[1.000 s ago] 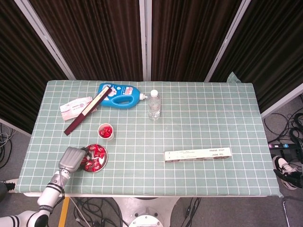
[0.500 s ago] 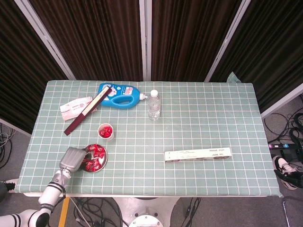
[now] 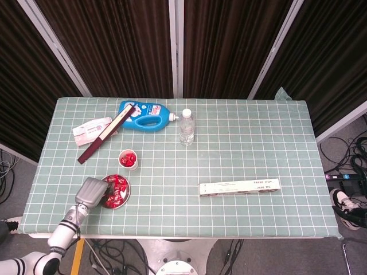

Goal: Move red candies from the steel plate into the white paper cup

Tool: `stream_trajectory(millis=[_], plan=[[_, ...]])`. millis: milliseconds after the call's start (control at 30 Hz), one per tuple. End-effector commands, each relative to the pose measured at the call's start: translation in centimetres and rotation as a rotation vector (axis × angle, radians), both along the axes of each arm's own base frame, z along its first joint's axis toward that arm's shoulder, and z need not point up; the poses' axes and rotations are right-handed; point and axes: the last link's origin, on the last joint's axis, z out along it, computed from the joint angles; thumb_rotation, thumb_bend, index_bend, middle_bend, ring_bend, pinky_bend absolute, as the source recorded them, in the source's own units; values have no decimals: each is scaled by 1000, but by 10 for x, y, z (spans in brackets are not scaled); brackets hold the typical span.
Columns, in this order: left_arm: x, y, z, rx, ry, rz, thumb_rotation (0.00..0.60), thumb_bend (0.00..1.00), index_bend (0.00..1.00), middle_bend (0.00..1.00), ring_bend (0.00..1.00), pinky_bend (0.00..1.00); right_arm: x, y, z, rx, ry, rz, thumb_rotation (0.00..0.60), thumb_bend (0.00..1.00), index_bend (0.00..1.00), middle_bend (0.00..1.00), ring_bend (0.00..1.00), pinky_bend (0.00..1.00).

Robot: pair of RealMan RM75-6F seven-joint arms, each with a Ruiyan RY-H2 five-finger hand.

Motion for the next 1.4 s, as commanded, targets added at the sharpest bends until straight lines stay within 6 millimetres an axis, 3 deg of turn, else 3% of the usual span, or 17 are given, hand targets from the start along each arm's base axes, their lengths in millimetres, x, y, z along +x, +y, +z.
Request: stream_trajectory(millis=[33,300,600,833,1033,1167,1400], plan=[[16,7,12,33,-57,-35,600,451,656,714,942,1000,0,0,0,0,0,0,600,28,0,138,0,367],[74,46,37,108,-195,-158,600,447,656,714,942,1000,-2,1,1,-4,0,-5,600,28,0,138,0,367],[106,90,16,77,-198,-186,600,448,608,656,938,1000,-5,-1,1,-6,-2,-16,600,28,0,138,0,367],[100,104,2,71,-152,-154,600,437,529,551,928,1000,-8,0,2,-6,-1,-27,600,28,0,138,0,367],[91,104,10,112,-128,-139,600,389,368,403,843,1000,-7,-1,1,-3,-3,-24,600,28,0,138,0,367],[86,94,30,177,-181,-127,600,319,297,374,818,1000,-6,-1,1,-5,-5,-18,600,28,0,138,0,367],[56,53,63,240,-245,-80,600,310,323,401,817,1000,-3,-3,-1,3,-6,-3,600,28,0,138,0,367]])
